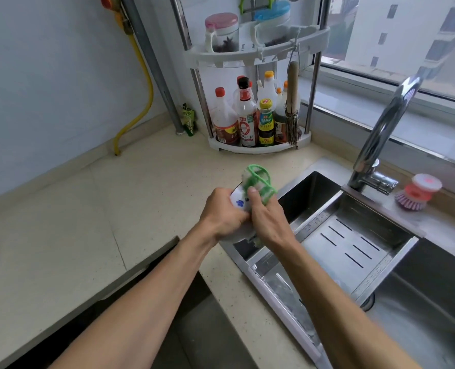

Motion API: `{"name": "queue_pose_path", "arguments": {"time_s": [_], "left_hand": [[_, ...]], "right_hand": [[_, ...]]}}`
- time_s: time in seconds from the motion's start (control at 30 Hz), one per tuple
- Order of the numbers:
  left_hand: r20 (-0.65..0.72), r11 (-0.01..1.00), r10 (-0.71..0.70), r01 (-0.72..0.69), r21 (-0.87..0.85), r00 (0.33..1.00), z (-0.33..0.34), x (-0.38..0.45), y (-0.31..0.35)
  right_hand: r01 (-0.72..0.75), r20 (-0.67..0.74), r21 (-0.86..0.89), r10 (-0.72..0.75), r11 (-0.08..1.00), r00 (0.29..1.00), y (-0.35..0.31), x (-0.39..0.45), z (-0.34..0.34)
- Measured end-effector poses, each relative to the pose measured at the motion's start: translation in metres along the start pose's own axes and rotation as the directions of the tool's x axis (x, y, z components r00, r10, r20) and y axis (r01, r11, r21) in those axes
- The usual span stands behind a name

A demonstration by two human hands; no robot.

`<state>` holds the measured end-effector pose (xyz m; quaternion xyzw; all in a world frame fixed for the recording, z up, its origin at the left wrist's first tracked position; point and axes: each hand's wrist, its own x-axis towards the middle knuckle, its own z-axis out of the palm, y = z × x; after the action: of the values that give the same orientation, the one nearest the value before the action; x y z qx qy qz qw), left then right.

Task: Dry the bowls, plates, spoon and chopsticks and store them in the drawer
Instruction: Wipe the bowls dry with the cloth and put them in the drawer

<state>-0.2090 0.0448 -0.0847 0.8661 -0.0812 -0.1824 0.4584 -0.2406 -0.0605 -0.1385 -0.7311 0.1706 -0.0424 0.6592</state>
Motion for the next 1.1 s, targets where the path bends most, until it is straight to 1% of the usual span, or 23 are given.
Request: {"name": "queue_pose_path", "arguments": {"time_s": [0.03, 0.07, 0.13, 0.17, 0.2, 0.23, 0.33, 0.37, 0.4, 0.43, 0.47, 0.53, 0.6, 0.63, 0.7, 0.73, 0.8, 0.83, 0.9, 0.97, 1.0, 1.03, 1.1], "left_hand": [[0.015, 1.0, 0.014, -0.014, -0.004, 1.0, -0.001, -0.001, -0.002], [0.041, 1.0, 0.028, -0.028, -0.003, 0.999, -0.002, -0.005, -0.002], [0.08, 0.999, 0.038, -0.036, -0.019, 0.996, -0.002, -0.014, -0.003], [0.08, 0.999, 0.043, -0.041, -0.036, 0.996, -0.001, -0.016, -0.003], [0.069, 0.998, 0.042, -0.038, -0.049, 0.997, 0.0, -0.016, -0.004], [0.048, 0.998, 0.033, -0.03, -0.061, 0.998, 0.0, -0.014, -0.004], [0.011, 0.998, 0.013, -0.012, -0.056, 1.0, -0.001, -0.005, -0.006], [0.02, 0.999, 0.022, -0.021, -0.035, 1.0, -0.002, -0.004, -0.007], [0.043, 0.999, 0.038, -0.038, -0.011, 0.998, -0.002, -0.006, -0.007], [0.072, 0.998, 0.061, -0.062, 0.013, 0.995, -0.002, -0.01, -0.005], [0.103, 0.996, 0.086, -0.088, 0.015, 0.991, -0.002, -0.015, -0.003], [0.161, 0.987, 0.159, -0.155, -0.036, 0.974, -0.005, -0.022, 0.002], [0.203, 0.978, 0.203, -0.188, -0.092, 0.958, -0.011, -0.024, 0.004], [0.229, 0.979, 0.198, -0.179, -0.1, 0.953, -0.015, -0.023, 0.004], [0.262, 0.987, 0.16, -0.149, -0.061, 0.952, -0.02, -0.018, 0.008], [0.252, 0.99, 0.138, -0.134, -0.035, 0.958, -0.021, -0.015, 0.011], [0.188, 0.996, 0.089, -0.09, -0.003, 0.978, -0.018, -0.01, 0.018], [0.156, 0.998, 0.07, -0.069, -0.007, 0.985, -0.017, -0.008, 0.019], [0.109, 0.997, 0.056, -0.05, -0.06, 0.992, -0.014, -0.005, 0.018], [0.082, 0.993, 0.066, -0.057, -0.108, 0.994, -0.014, -0.003, 0.014], [0.088, 0.992, 0.079, -0.07, -0.107, 0.993, -0.015, -0.003, 0.012], [0.101, 0.991, 0.093, -0.083, -0.103, 0.99, -0.015, -0.004, 0.012], [0.139, 0.992, 0.12, -0.113, -0.058, 0.983, -0.014, -0.009, 0.014]], "right_hand": [[-0.011, 0.005, 0.018, 0.011, 1.0, 1.0, 0.001, 0.0, 0.0], [-0.078, 0.005, 0.06, 0.078, 0.995, 0.997, 0.0, 0.004, -0.004], [-0.29, 0.063, 0.197, 0.283, 0.937, 0.957, -0.003, 0.014, -0.02], [-0.363, 0.109, 0.259, 0.347, 0.895, 0.932, -0.007, 0.016, -0.027], [-0.384, 0.124, 0.263, 0.364, 0.885, 0.923, -0.009, 0.015, -0.029], [-0.35, 0.104, 0.236, 0.335, 0.907, 0.937, -0.013, 0.013, -0.027], [-0.117, 0.024, 0.076, 0.116, 0.99, 0.993, -0.011, -0.001, -0.009], [-0.103, 0.008, 0.087, 0.102, 0.991, 0.995, -0.01, -0.005, -0.005], [-0.16, -0.003, 0.161, 0.163, 0.974, 0.987, -0.008, -0.006, -0.006], [-0.265, 0.028, 0.296, 0.269, 0.918, 0.963, -0.006, -0.004, -0.01], [-0.376, 0.128, 0.423, 0.356, 0.824, 0.925, -0.004, -0.004, -0.017], [-0.5, 0.317, 0.581, 0.387, 0.642, 0.866, -0.004, -0.007, -0.027], [-0.507, 0.363, 0.631, 0.353, 0.588, 0.862, -0.005, -0.009, -0.032], [-0.504, 0.364, 0.619, 0.349, 0.602, 0.864, -0.004, -0.008, -0.033], [-0.49, 0.285, 0.556, 0.4, 0.671, 0.871, -0.004, -0.002, -0.033], [-0.47, 0.208, 0.517, 0.428, 0.715, 0.879, -0.005, 0.003, -0.033], [-0.381, 0.063, 0.384, 0.388, 0.841, 0.919, -0.011, 0.01, -0.031], [-0.311, 0.01, 0.284, 0.321, 0.907, 0.947, -0.015, 0.009, -0.029], [-0.073, -0.028, 0.071, 0.075, 0.995, 0.997, -0.022, 0.001, -0.025], [0.154, 0.028, -0.037, -0.153, 0.987, 0.988, -0.021, -0.01, -0.021], [0.199, 0.061, -0.052, -0.196, 0.979, 0.979, -0.016, -0.014, -0.018], [0.165, 0.065, -0.039, -0.162, 0.986, 0.985, -0.011, -0.012, -0.018], [-0.02, 0.057, 0.058, 0.017, 0.998, 0.998, -0.013, -0.002, -0.023]]}}
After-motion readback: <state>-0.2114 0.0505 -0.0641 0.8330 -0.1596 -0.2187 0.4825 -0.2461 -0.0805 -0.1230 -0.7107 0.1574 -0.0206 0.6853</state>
